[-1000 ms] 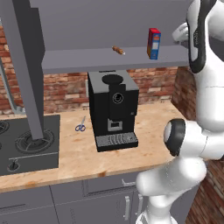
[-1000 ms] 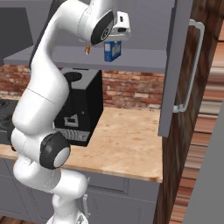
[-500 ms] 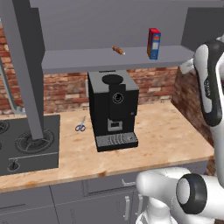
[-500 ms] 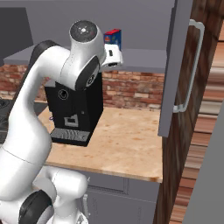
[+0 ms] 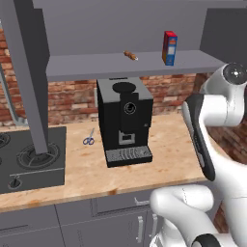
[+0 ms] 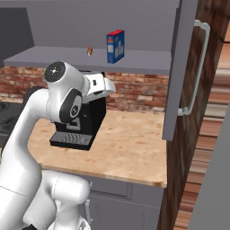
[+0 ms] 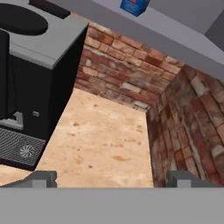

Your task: Pick the boxed food and yogurt from the counter and place them in the cabinets closest to them.

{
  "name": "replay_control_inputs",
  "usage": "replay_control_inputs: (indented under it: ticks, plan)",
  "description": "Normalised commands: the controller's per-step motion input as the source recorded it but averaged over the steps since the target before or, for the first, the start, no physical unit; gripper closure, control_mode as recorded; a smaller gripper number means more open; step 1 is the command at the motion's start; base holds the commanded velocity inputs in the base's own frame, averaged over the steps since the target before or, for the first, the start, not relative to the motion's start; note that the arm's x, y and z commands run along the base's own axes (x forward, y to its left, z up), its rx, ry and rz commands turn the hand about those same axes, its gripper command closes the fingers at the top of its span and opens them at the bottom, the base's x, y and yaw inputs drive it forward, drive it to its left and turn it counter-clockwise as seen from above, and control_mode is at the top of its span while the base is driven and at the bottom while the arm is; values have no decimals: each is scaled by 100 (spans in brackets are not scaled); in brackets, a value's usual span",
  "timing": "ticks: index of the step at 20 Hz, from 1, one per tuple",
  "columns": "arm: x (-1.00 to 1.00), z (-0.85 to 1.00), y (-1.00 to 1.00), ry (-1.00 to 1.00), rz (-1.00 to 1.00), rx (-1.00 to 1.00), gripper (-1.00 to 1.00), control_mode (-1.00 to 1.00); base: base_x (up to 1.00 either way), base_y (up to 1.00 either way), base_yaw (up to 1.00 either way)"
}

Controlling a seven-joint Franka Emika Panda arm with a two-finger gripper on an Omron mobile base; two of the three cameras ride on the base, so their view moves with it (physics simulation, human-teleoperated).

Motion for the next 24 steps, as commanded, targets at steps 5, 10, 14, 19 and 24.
replay_control_inputs:
  ticks: [5, 10, 14, 19, 24]
  plan:
    - [0, 0, 0, 0, 0, 0, -100, -100, 0, 0, 0]
    - [-4, -1, 0, 0, 0, 0, -100, 100, -33, -4, 0]
    - [0, 0, 0, 0, 0, 0, -100, 100, -79, -19, 0]
    - [0, 0, 0, 0, 0, 0, -100, 100, -79, -20, 0]
    - [0, 0, 0, 0, 0, 0, -100, 100, -53, -7, 0]
